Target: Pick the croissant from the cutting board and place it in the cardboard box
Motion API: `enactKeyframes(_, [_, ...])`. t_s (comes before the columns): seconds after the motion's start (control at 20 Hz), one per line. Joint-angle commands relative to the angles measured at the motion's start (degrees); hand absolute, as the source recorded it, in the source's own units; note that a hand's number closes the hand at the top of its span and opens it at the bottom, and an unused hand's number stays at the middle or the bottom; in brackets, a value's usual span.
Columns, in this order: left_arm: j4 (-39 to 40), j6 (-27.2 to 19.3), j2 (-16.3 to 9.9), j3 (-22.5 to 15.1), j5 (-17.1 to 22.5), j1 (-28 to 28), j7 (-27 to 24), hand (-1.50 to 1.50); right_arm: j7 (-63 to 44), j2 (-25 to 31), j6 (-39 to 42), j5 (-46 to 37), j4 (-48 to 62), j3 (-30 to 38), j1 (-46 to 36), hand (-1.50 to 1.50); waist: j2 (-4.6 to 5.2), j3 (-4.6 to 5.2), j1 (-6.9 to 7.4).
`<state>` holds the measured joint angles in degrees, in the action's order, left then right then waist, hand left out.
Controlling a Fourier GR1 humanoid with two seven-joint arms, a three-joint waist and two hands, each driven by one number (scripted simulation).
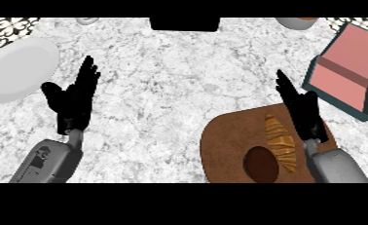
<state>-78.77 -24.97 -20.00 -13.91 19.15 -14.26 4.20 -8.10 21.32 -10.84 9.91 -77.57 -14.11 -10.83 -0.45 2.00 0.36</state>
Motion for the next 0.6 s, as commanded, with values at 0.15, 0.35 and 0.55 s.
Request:
enactKeyframes(0.15, [-5.15,9.41,-4.25,-5.76,-3.70,-0.19,-2.40,0.00,0.94,-2.04,-8.11,-5.13,-7.06,-1.63,8.01,-1.50,-0.15,-1.94,-1.64])
enactKeyframes(0.35, [-4.68,10.81,-3.79,-8.62,-5.04,-1.94,-2.39,0.00,7.07,12.42,-9.17,-21.26,-2.22,-3.28,8.11,-1.50,-0.05,-0.80,-3.95])
enactKeyframes(0.55, [-6.48,12.68,-5.03,-10.17,-5.82,-0.78,-2.47,0.00,10.40,11.60,-21.98,-34.31,-2.37,-7.64,17.04,-1.50,-0.34,-1.72,-3.20])
